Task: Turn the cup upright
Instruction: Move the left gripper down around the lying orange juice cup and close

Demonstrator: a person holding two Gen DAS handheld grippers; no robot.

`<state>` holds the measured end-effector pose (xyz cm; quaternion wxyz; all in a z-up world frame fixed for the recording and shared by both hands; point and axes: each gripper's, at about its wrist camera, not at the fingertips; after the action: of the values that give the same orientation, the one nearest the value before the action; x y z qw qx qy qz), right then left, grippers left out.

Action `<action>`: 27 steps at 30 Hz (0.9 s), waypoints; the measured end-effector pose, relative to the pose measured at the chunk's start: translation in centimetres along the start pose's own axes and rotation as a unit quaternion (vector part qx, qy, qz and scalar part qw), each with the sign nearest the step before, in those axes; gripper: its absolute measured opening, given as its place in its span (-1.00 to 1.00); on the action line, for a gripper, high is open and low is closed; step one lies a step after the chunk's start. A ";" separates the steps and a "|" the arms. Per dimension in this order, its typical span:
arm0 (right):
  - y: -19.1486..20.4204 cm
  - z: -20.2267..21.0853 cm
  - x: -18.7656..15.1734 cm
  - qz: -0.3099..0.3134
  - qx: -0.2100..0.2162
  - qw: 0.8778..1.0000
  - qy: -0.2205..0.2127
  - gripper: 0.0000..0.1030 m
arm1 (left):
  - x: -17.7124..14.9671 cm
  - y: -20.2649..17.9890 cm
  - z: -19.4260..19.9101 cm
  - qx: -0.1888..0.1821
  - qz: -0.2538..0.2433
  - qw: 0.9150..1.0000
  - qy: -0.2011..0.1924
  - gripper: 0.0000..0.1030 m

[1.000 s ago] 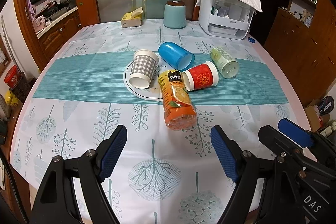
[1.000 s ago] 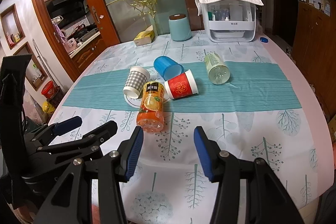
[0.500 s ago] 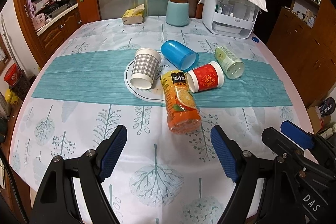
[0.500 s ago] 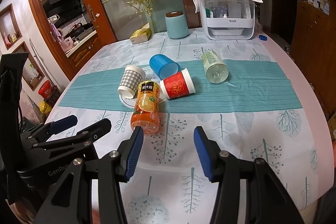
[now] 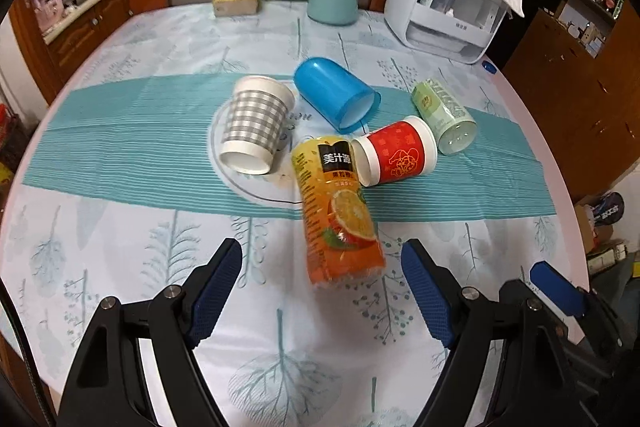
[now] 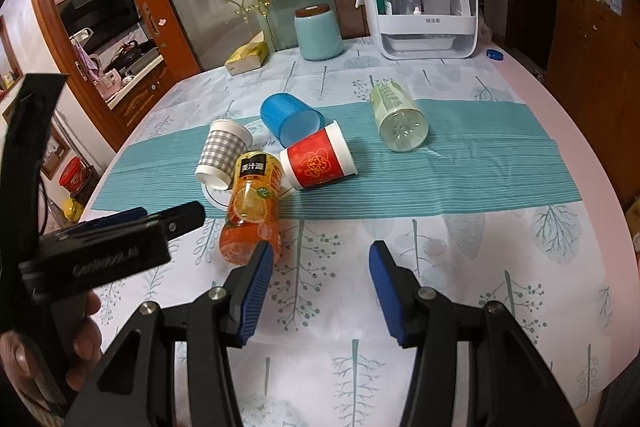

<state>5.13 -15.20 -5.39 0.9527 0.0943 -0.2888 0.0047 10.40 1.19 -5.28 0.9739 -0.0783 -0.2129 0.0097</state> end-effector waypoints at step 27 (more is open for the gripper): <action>-2.5 -3.8 0.2 -0.050 0.011 0.997 0.050 -0.02 | 3.8 -1.4 -10.2 -0.029 0.014 0.994 0.105 0.10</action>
<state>7.53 -16.98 -8.80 0.9640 0.1185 -0.2353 -0.0347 18.05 -1.54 -12.64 0.9879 -0.1103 -0.1084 0.0090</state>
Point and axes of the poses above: each gripper's, at about its wrist camera, not at the fingertips, and z roughly against the way its jaws point, y to its left, x to its top, and after that the axes turned 5 degrees about y, right-handed
